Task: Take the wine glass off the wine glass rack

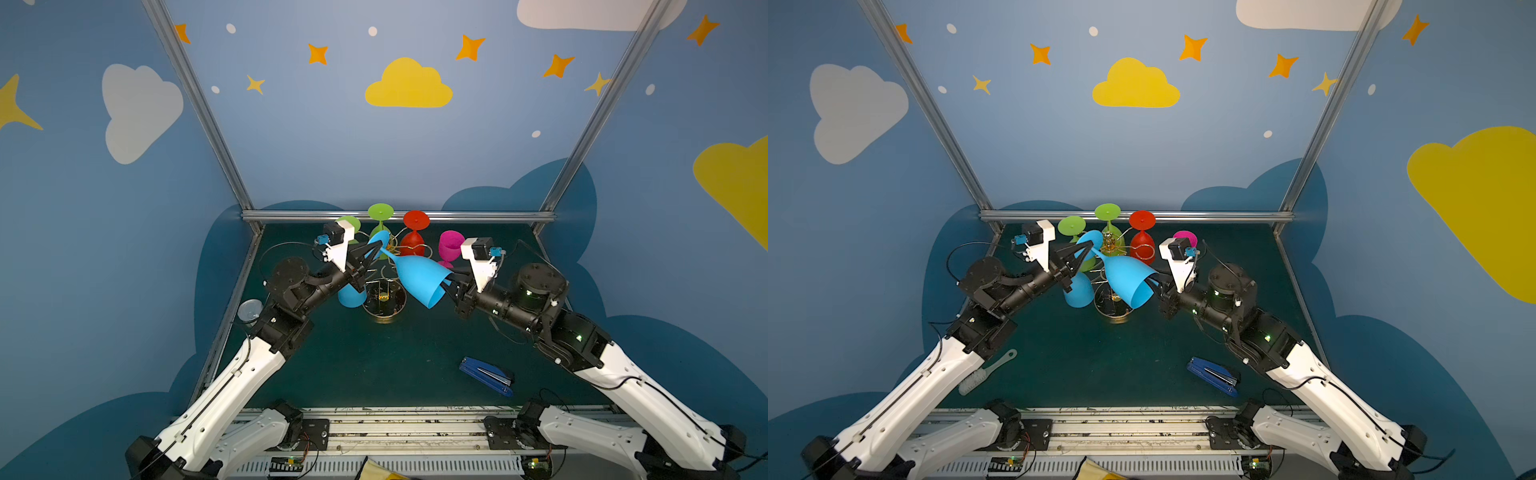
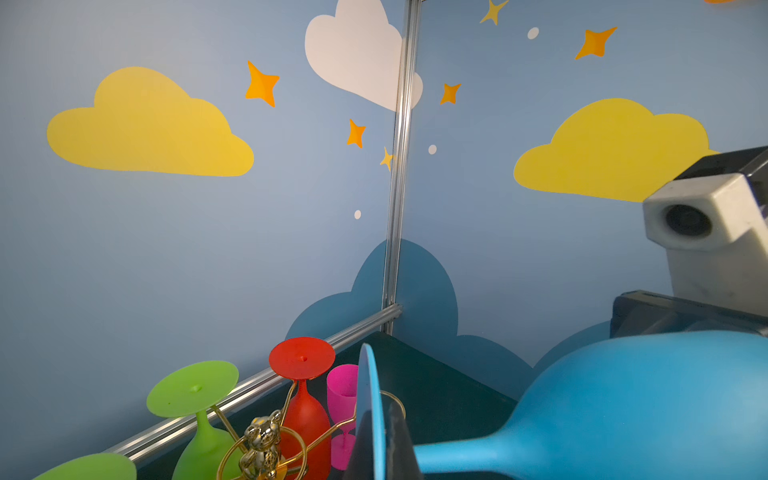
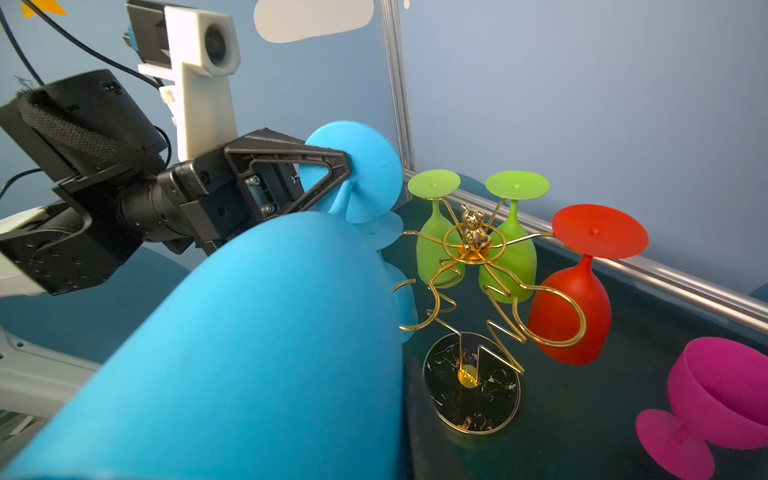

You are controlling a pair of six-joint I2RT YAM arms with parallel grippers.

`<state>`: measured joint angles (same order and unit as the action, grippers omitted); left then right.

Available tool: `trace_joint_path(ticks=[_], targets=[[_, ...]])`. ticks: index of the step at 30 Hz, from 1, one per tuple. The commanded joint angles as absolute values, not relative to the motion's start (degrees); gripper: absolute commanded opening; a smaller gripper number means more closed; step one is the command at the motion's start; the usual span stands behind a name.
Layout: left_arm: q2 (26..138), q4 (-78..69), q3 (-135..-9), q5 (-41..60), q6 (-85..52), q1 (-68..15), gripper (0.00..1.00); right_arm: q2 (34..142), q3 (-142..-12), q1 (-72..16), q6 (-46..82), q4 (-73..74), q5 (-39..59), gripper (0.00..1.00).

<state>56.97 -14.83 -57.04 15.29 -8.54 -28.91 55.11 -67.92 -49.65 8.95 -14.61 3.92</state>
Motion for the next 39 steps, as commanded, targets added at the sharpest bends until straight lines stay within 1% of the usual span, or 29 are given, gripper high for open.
trace_joint_path(ticks=[1, 2, 4, 7, 8, 10, 11, 14, 18, 22, 27, 30, 33, 35, 39], targets=[[56.4, -16.5, -57.3, 15.0, -8.0, -28.9, 0.11, 54.8, -70.0, -49.4, 9.4, -13.2, 4.2, 0.05], [56.4, -16.5, -57.3, 14.7, -7.8, -28.8, 0.14, 54.5, -70.0, -49.3, 9.4, -13.3, 3.7, 0.03], [56.2, -16.4, -57.0, 13.8, -7.6, -28.9, 0.3, 53.8, -69.8, -49.3, 9.6, -13.6, 2.0, 0.0], [55.4, -16.6, -56.4, 9.4, -7.3, -28.8, 0.55, 52.6, -69.4, -48.8, 9.2, -14.6, -1.5, 0.0], [55.3, -16.7, -56.3, 8.5, -7.2, -28.8, 0.59, 52.3, -69.3, -48.5, 9.3, -15.0, -2.3, 0.0], [54.8, -16.5, -56.1, 6.5, -6.8, -28.7, 0.72, 51.4, -69.3, -47.4, 9.4, -16.2, -3.3, 0.0], [54.6, -16.4, -56.0, 5.6, -6.6, -28.7, 0.77, 50.8, -69.0, -47.1, 9.5, -16.7, -3.8, 0.0], [53.7, -15.3, -56.0, 2.4, -5.4, -28.2, 0.85, 48.8, -69.0, -45.7, 9.1, -19.2, -5.5, 0.0], [51.6, -13.5, -55.6, -4.1, -2.3, -27.1, 0.89, 45.4, -69.6, -43.9, 7.7, -26.2, -10.9, 0.0], [49.4, -13.9, -53.6, -10.4, -0.5, -23.8, 0.94, 42.4, -70.5, -42.6, 7.7, -36.2, -16.4, 0.0], [47.2, -18.7, -47.3, -14.2, -0.6, -15.9, 0.96, 40.8, -71.0, -41.8, 11.2, -50.5, -23.9, 0.0], [46.9, -19.7, -44.3, -15.1, -5.9, -9.3, 0.96, 41.2, -70.2, -41.3, 13.0, -55.2, -26.7, 0.0], [46.6, -20.5, -41.6, -13.6, -13.5, -3.9, 0.96, 43.7, -69.9, -40.0, 13.3, -57.5, -28.1, 0.0], [46.6, -21.1, -40.4, -11.3, -15.9, -1.6, 0.96, 46.8, -70.4, -38.2, 13.0, -58.5, -27.1, 0.0], [46.5, -19.6, -40.0, -10.5, -17.7, 1.1, 0.96, 54.5, -71.2, -32.4, 11.1, -58.8, -20.0, 0.0]])
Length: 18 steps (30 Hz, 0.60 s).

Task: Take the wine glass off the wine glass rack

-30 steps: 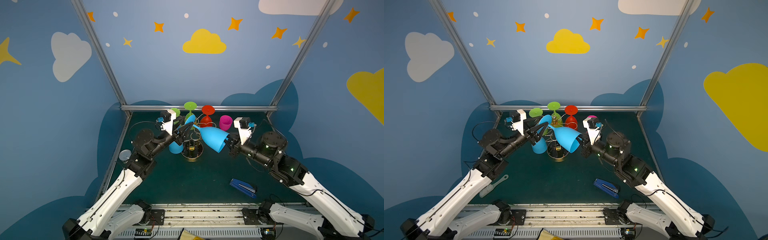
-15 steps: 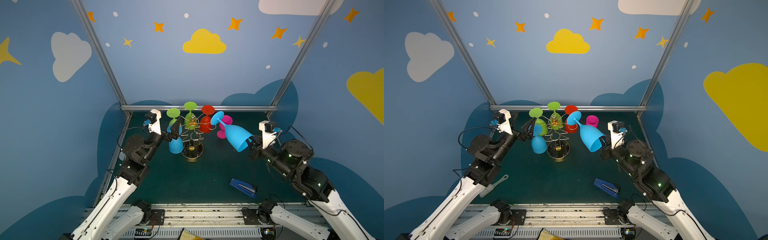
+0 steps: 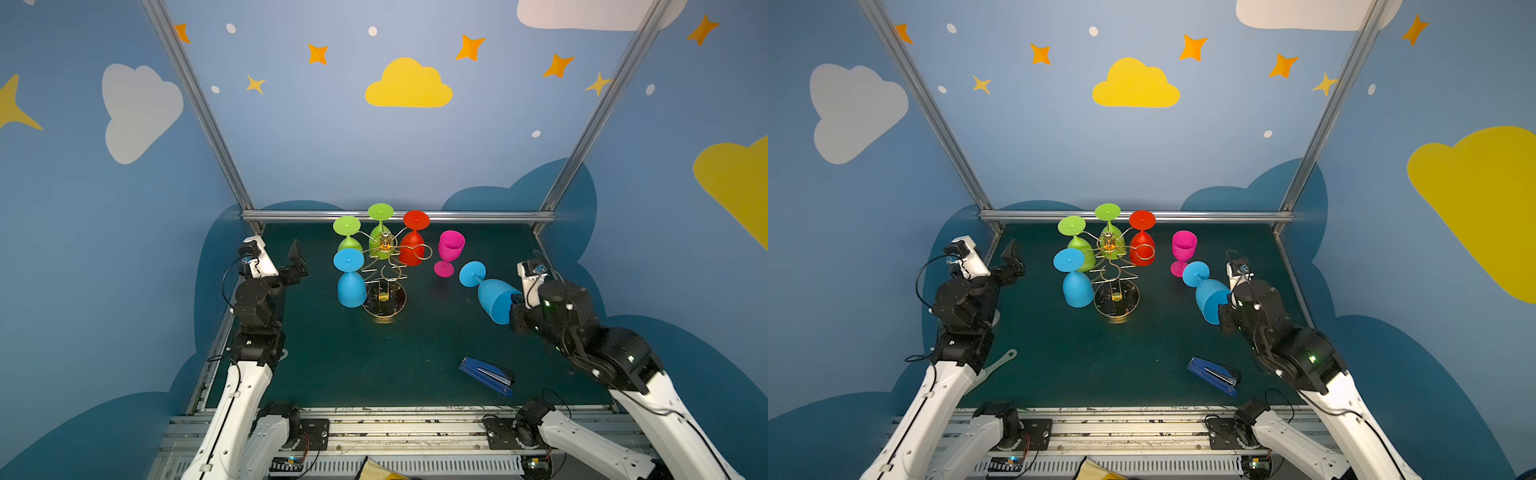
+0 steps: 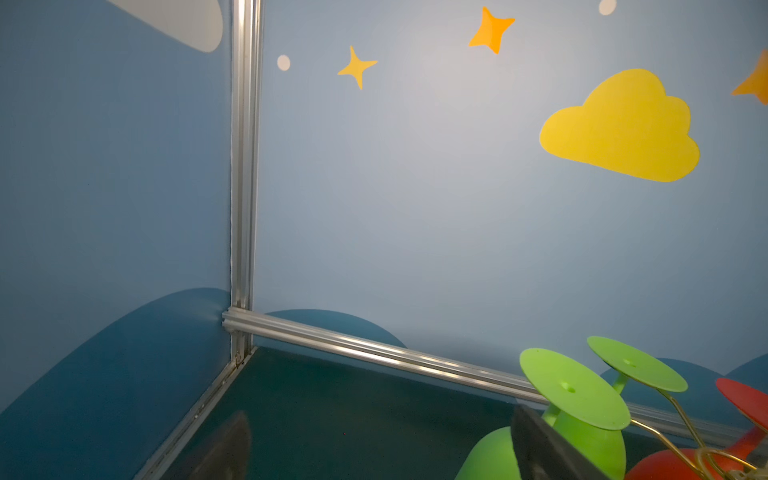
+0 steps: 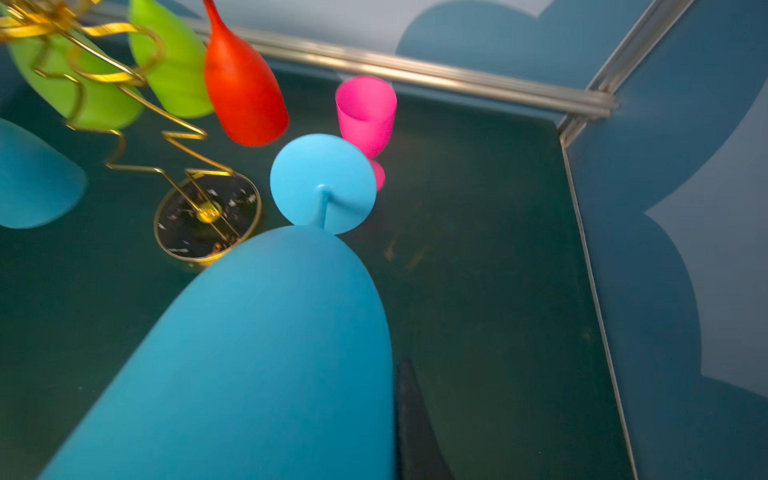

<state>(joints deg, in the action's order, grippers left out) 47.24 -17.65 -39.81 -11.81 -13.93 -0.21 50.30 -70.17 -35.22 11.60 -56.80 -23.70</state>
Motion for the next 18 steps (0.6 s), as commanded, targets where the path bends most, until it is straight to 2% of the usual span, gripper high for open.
trace_joint_path(ticks=[1, 4, 10, 18], targets=[[46.2, -19.4, -39.8, -10.4, -17.8, 1.4, 0.96, 56.2, -71.3, -31.0, 10.6, -58.6, -18.3, 0.0], [44.9, -19.3, -38.8, -10.5, -17.9, 2.5, 0.96, 62.5, -71.9, -27.2, 8.7, -57.7, -14.6, 0.0], [43.0, -18.8, -37.8, -12.3, -16.8, 2.9, 0.96, 75.1, -77.2, -22.3, 5.9, -57.6, -15.6, 0.0], [42.5, -18.5, -37.9, -12.0, -17.1, 3.9, 0.96, 87.4, -82.5, -15.7, 4.3, -54.2, -11.4, 0.0]])
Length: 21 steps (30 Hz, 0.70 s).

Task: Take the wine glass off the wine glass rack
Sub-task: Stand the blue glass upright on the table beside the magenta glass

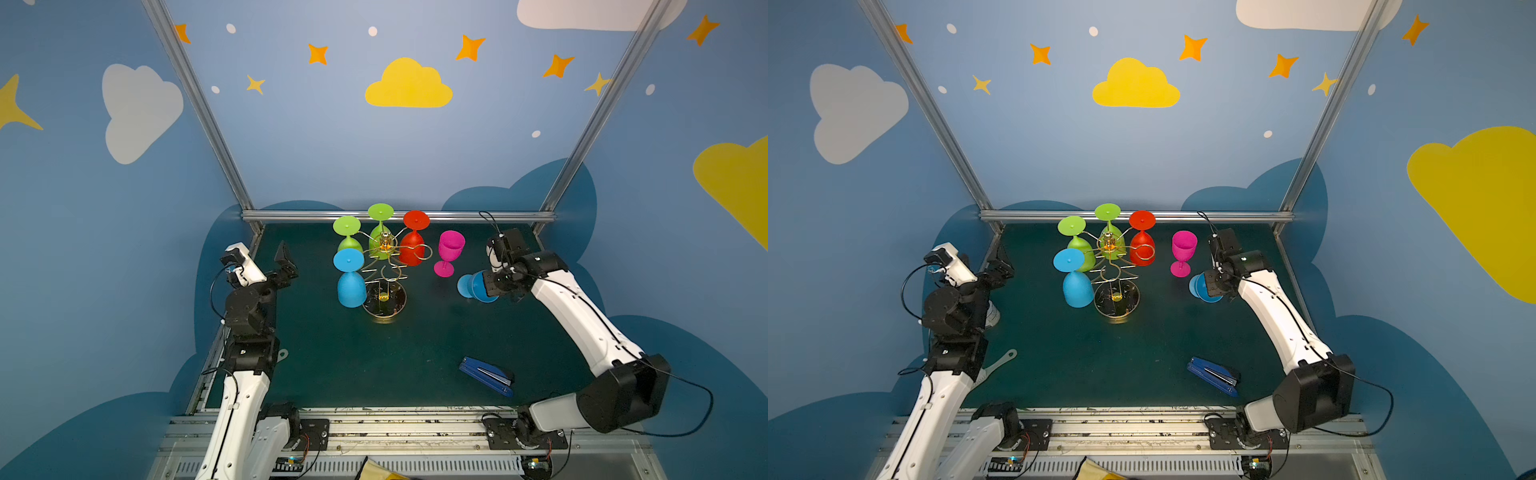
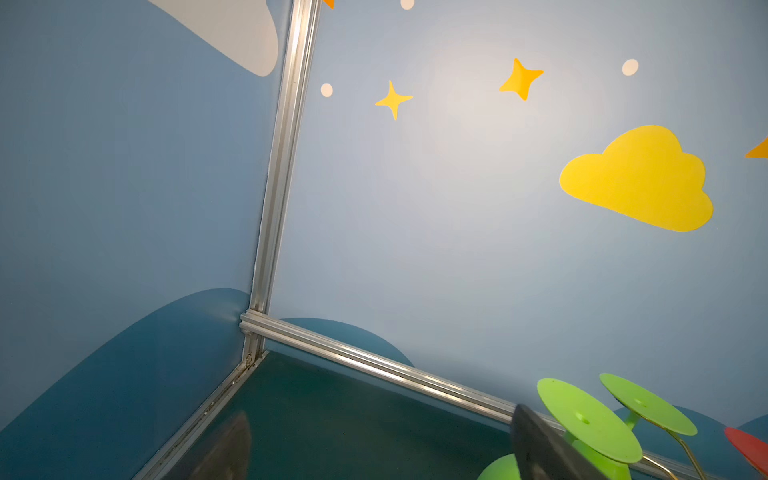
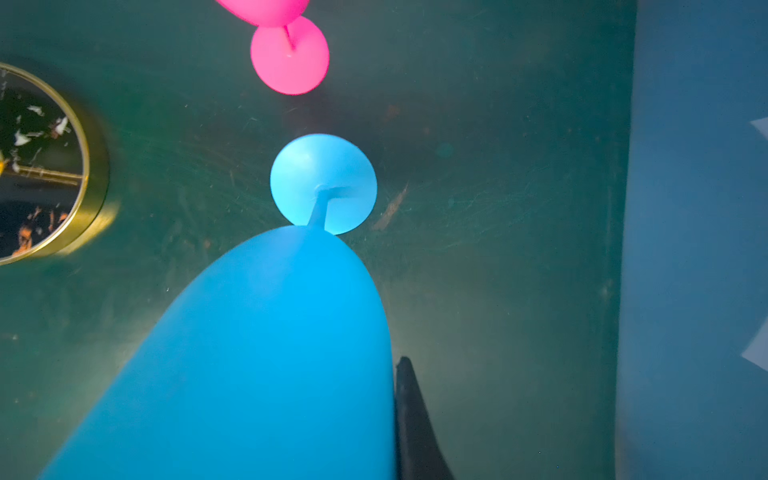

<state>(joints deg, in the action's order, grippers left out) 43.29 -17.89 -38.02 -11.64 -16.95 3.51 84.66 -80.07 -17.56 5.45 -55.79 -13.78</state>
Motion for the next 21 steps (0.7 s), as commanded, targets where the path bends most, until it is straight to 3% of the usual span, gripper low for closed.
trace_joint_path(ticks=[1, 12, 21], targets=[[42.2, -18.4, -37.9, -12.0, -17.1, 4.0, 0.96, 89.1, -83.6, -14.9, 4.0, -54.1, -11.3, 0.0], [42.3, -18.5, -37.8, -11.8, -17.0, 4.5, 0.96, 104.6, -99.7, -10.7, 1.0, -58.6, -10.1, 0.0], [42.7, -18.4, -37.7, -11.4, -17.5, 4.7, 0.96, 124.7, -127.3, -9.6, 4.7, -80.0, -13.8, 0.0]])
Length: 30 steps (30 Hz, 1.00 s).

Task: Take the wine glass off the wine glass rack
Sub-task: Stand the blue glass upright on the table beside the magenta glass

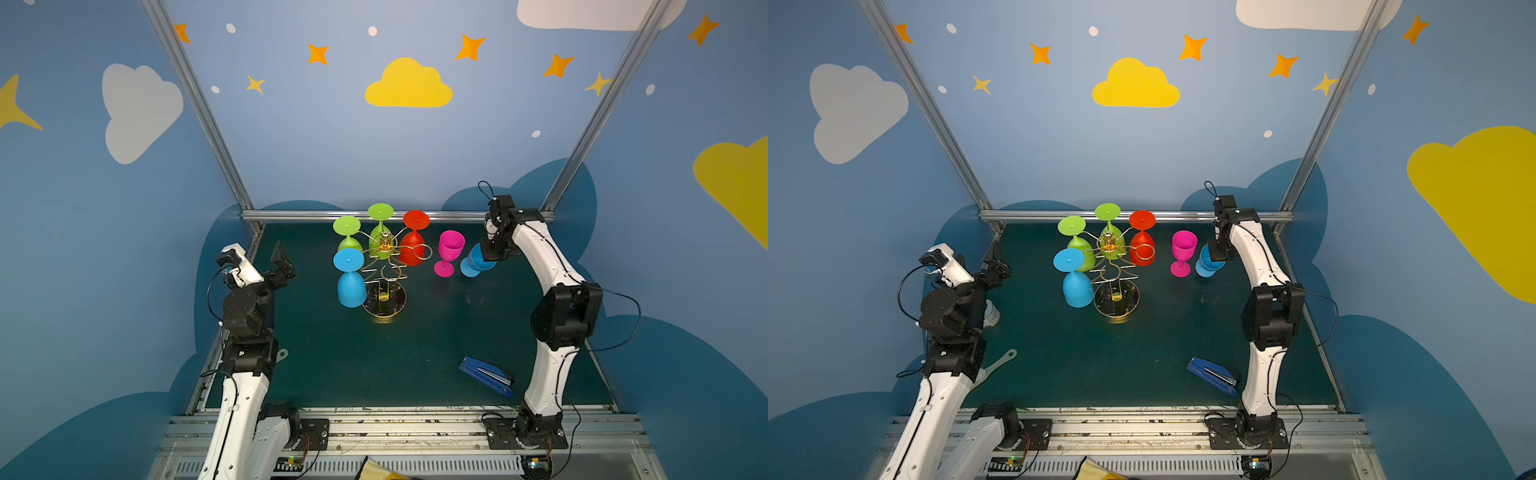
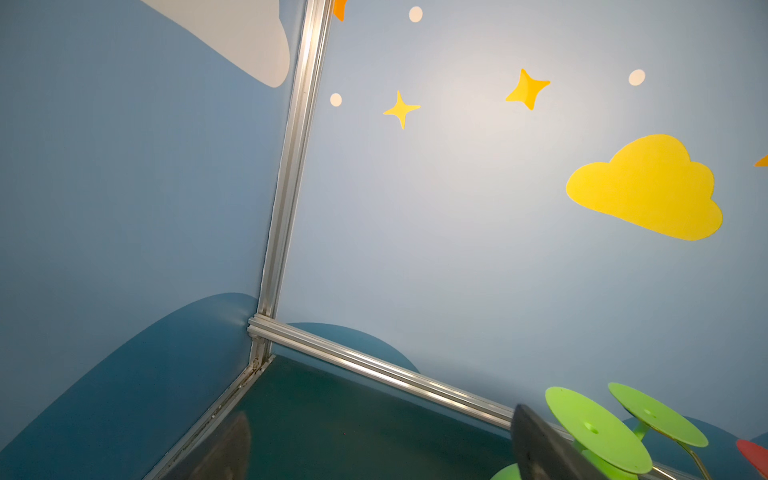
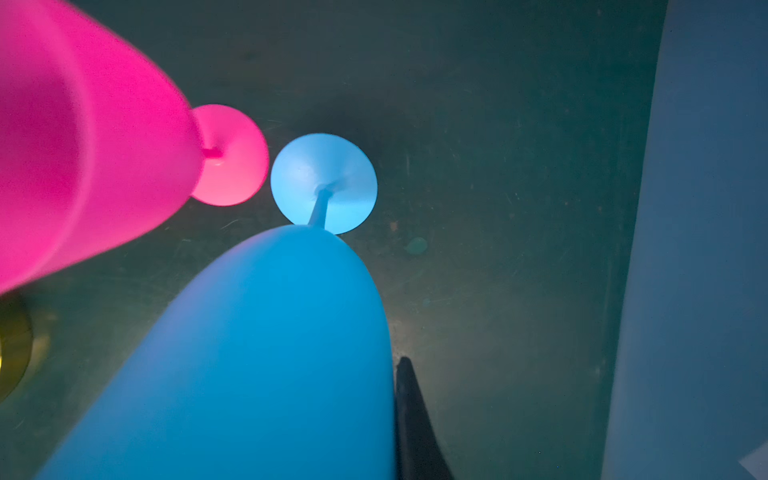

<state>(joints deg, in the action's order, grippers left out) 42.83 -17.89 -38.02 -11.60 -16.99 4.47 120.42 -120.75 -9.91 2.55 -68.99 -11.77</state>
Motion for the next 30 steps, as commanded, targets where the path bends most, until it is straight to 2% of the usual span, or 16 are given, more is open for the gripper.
trace_joint_path(ticks=[1, 8, 18, 26, 30], targets=[[42.8, -18.5, -37.7, -11.3, -17.4, 4.7, 0.96, 126.8, -129.9, -9.5, 5.3, -81.5, -13.8, 0.0], [43.0, -18.4, -37.6, -11.6, -17.3, 4.8, 0.96, 129.9, -132.4, -9.3, 5.4, -79.8, -11.5, 0.0], [43.2, -18.3, -37.6, -11.7, -17.6, 4.8, 0.96, 129.7, -134.3, -8.8, 5.2, -79.3, -8.1, 0.33], [42.7, -18.1, -37.5, -11.9, -17.6, 4.8, 0.97, 124.3, -134.9, -6.5, 6.3, -76.5, -2.9, 0.49], [42.5, -17.9, -37.6, -12.1, -17.8, 5.0, 0.97, 121.6, -134.3, -5.5, 7.0, -75.4, -2.7, 0.53]])
